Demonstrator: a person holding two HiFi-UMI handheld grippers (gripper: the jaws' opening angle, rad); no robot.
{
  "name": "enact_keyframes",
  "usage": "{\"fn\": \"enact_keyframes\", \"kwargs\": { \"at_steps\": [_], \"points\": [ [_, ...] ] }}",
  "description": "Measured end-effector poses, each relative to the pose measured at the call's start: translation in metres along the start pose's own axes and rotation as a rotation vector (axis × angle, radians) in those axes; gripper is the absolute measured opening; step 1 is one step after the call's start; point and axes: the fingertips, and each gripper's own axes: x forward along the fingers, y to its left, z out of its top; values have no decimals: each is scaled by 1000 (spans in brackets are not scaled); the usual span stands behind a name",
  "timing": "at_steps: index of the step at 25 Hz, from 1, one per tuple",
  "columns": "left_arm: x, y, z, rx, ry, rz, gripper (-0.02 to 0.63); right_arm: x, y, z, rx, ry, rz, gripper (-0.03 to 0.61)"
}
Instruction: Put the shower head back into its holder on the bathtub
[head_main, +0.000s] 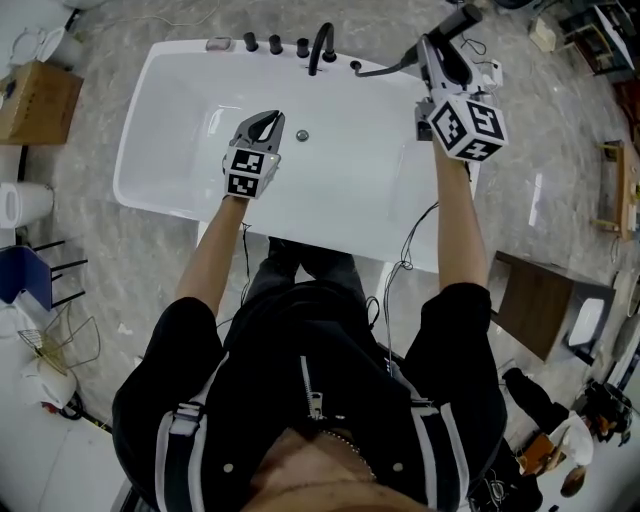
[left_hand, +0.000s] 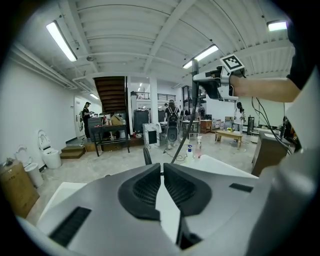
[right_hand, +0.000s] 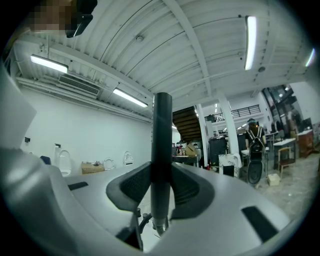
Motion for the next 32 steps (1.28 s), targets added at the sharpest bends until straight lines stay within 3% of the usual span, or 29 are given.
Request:
{"fn": "enact_keyframes", "kwargs": {
  "at_steps": [19, 32],
  "points": [
    [7, 11, -26, -46, 25, 30, 31, 47, -22, -61, 27, 68, 9, 127],
    [16, 20, -35, -87, 10, 44, 31, 84, -36, -131, 35, 146, -5, 127]
  ]
}}
